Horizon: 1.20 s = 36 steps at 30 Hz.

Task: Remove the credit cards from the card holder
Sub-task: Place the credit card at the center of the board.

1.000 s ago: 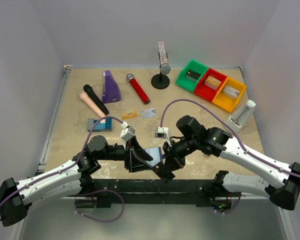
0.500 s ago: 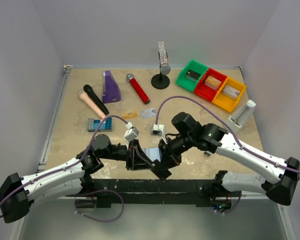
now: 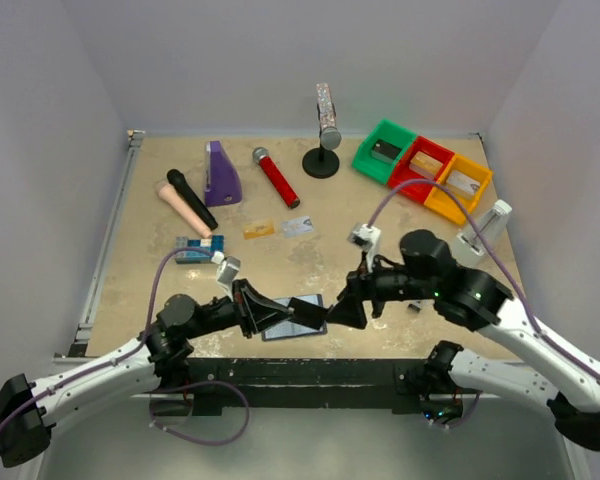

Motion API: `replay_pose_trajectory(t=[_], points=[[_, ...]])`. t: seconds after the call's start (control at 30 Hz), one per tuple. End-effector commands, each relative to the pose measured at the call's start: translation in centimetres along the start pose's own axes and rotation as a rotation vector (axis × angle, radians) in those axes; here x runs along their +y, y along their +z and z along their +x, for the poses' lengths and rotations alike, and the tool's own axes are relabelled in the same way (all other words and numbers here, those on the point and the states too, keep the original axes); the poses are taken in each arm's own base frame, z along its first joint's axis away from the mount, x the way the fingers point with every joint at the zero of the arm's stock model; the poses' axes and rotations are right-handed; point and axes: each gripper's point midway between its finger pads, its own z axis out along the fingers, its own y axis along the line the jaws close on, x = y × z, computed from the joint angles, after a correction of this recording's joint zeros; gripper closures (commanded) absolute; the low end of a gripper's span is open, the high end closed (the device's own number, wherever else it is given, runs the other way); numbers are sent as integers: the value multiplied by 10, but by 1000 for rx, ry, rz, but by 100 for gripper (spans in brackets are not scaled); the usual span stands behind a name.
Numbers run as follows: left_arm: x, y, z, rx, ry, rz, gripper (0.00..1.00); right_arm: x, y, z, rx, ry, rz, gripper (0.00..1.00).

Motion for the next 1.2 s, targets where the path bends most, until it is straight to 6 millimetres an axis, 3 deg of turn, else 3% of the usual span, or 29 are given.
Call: replay_pose_trajectory(t=[0.0,0.1,0.17,0.33,0.8,0.93,1.17], points=[[30,-18,-43,-377,-104,-114,100,-28,-24,-41,-405,127,160,23],[26,-29,-55,-490,-132,-75,100,-30,-23,-43,-511,180,116,16],[19,-29,-61,-508,-132,-46,100,-25,-18,-38,-482,166,71,15],[5,-30,-72,-541,-137,20,100,-24,-5,-34,-474,203,12,19],[-2,-28,-68,-518,-158,61,100,5,-9,-66,-628,170,-192,23],[-2,-28,-67,-514,-165,61,100,8,-4,-70,-603,172,-202,29],[-2,-27,-67,-510,-169,64,100,12,0,-76,-591,174,-228,47]])
